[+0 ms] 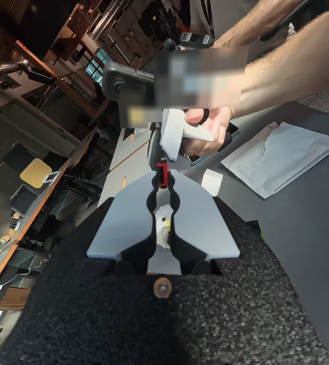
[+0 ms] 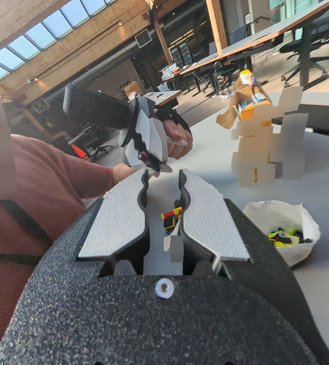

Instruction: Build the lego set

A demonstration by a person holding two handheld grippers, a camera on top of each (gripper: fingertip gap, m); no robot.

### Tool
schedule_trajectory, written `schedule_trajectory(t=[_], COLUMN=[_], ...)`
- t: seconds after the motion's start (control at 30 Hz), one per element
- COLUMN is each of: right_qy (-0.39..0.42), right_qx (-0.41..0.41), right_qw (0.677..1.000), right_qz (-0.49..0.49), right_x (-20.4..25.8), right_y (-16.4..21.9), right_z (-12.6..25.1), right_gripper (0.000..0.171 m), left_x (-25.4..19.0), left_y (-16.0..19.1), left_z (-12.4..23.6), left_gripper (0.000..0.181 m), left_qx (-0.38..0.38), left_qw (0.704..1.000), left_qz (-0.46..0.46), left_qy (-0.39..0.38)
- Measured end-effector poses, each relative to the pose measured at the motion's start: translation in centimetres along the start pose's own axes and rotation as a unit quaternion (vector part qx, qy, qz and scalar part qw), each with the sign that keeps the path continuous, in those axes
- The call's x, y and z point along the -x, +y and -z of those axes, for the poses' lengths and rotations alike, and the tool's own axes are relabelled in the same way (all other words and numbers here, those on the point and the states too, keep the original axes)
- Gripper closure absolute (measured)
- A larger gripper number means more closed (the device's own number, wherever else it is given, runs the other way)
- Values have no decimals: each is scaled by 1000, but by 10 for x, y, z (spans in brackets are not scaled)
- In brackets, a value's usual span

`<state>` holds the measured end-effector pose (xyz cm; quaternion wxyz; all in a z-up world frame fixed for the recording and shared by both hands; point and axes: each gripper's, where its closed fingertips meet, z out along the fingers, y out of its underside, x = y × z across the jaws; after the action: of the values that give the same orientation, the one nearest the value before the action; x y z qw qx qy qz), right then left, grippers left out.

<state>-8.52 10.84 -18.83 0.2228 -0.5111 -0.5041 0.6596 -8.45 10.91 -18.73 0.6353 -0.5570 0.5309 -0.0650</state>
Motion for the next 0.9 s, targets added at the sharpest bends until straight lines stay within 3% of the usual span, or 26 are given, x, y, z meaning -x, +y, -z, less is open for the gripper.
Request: schedule_trajectory(t=[0.1,0.23,0.43,0.6,0.77,0.9], right_qy=[96,175,172,160,166,170], right_qx=[-23,32,71,109,120,127], right_qw=[982,926,921,910,904,899], right_qz=[162,332,343,366,376,382], right_x=[4,3,-12,-19,-31,-43], right_y=[-3,4,7,9,3,1], right_z=[9,-2,-9,-8,-2,-2], right_gripper=[149,162,156,166,155,164], left_x=[-2,-11,-17,-11,4,10], left_y=[13,25,34,41,42,50], left_z=[1,-5,-11,-18,-22,-24], left_gripper=[174,174,173,174,174,174], left_qx=[18,47,93,105,92,107], left_qw=[997,986,986,985,986,985], left_qz=[65,146,117,98,96,80], left_qy=[21,66,79,94,102,109])
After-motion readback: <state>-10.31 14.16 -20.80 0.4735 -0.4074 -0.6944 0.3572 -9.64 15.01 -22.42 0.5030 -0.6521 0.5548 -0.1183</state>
